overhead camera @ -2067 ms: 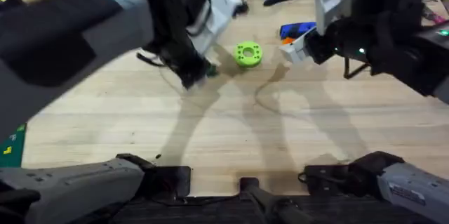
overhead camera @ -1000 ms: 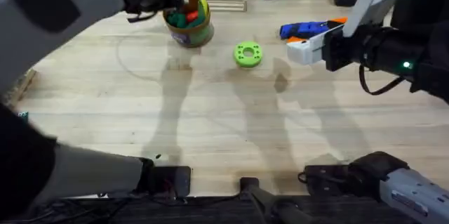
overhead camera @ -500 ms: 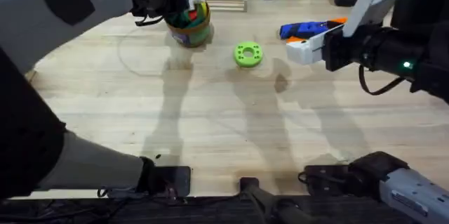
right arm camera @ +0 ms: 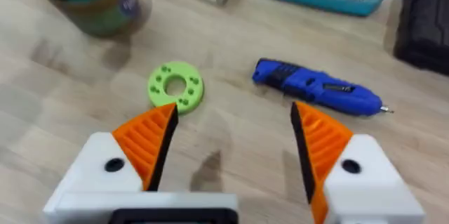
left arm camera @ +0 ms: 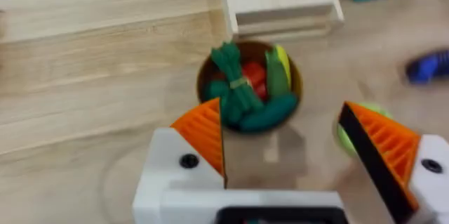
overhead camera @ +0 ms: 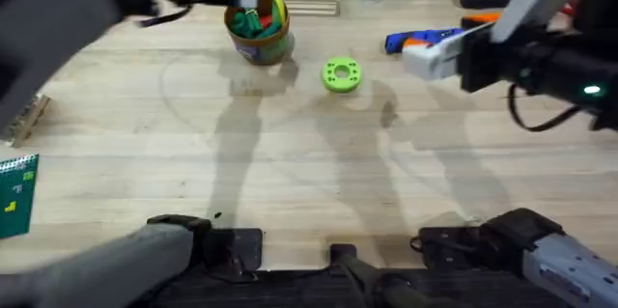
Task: Pick up the gripper from the table and insert it into the empty holder that is missing its gripper. Then pick up a screw, insert it into the mounting hole, and use the screwdriver to tighten it. Finally, clean up the table by picking up the vegetable and placing it into the bucket.
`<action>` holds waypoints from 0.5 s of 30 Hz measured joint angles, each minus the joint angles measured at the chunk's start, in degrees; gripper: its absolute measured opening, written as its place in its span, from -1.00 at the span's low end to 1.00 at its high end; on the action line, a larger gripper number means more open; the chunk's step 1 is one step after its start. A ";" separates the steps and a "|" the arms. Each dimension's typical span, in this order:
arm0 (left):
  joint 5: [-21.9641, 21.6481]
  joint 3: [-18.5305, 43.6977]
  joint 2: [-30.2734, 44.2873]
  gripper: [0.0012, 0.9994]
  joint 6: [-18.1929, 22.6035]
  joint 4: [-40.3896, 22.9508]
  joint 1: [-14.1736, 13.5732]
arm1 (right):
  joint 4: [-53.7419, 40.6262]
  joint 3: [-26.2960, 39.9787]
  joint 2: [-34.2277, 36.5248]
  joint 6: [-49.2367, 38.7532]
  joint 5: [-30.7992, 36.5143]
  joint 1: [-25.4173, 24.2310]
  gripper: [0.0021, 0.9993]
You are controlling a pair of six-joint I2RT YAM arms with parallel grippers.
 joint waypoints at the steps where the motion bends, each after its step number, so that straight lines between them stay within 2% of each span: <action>1: 0.18 0.05 -3.00 0.97 2.52 -3.52 0.00 | -0.82 1.13 -0.60 0.53 0.00 0.00 0.90; 6: 3.63 0.30 -16.48 0.97 17.09 -24.52 0.00 | -12.30 8.80 -2.19 2.78 -0.04 0.00 0.90; 8: 4.67 0.30 -20.72 0.97 21.49 -30.21 0.00 | -17.31 11.05 -2.19 3.18 -0.04 0.00 0.90; 11: 5.50 0.30 -25.69 0.97 25.38 -35.04 0.00 | -21.51 12.82 -2.33 3.57 -0.04 0.00 0.90; 15: 5.83 0.30 -31.02 0.97 27.82 -37.17 0.00 | -24.08 13.27 -3.07 3.91 -0.20 0.00 0.90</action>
